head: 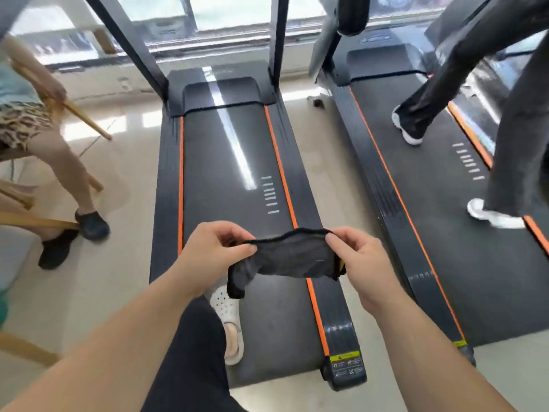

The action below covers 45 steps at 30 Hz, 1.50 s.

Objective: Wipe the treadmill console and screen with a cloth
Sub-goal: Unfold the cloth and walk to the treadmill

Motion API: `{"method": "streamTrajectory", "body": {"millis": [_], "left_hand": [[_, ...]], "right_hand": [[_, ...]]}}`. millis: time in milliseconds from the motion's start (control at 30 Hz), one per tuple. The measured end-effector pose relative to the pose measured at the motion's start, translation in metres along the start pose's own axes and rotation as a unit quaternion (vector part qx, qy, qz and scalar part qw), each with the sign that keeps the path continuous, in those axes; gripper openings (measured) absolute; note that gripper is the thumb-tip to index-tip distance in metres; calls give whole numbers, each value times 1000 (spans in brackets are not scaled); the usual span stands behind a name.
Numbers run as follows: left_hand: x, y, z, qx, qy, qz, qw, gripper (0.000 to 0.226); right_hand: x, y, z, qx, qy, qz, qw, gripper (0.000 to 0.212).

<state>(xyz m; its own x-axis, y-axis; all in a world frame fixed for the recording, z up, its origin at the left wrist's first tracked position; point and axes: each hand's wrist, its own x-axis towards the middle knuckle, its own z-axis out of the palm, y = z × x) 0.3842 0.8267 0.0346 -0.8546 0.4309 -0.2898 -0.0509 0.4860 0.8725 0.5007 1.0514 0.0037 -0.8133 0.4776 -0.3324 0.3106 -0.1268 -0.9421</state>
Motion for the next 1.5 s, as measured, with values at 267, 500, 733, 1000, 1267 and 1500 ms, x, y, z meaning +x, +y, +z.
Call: {"method": "streamTrajectory", "body": {"millis": [267, 500, 733, 1000, 1267, 1500], "left_hand": [[156, 57, -170, -124, 11, -44, 991, 6], [241, 165, -287, -175, 68, -58, 981, 10], [347, 244, -359, -161, 111, -39, 980, 6], [504, 287, -399, -123, 135, -46, 982, 4], [656, 340, -425, -42, 124, -57, 990, 10], [748, 378, -440, -18, 85, -17, 996, 10]], "right_hand": [[144, -167, 131, -100, 6, 7, 995, 15], [227, -336, 206, -100, 24, -11, 995, 13], [325, -438, 248, -114, 35, -74, 990, 15], [499, -490, 268, -181, -19, -119, 976, 17], [654, -561, 278, -221, -42, -135, 965, 9], [742, -606, 279, -256, 11, -190, 948, 9]]}}
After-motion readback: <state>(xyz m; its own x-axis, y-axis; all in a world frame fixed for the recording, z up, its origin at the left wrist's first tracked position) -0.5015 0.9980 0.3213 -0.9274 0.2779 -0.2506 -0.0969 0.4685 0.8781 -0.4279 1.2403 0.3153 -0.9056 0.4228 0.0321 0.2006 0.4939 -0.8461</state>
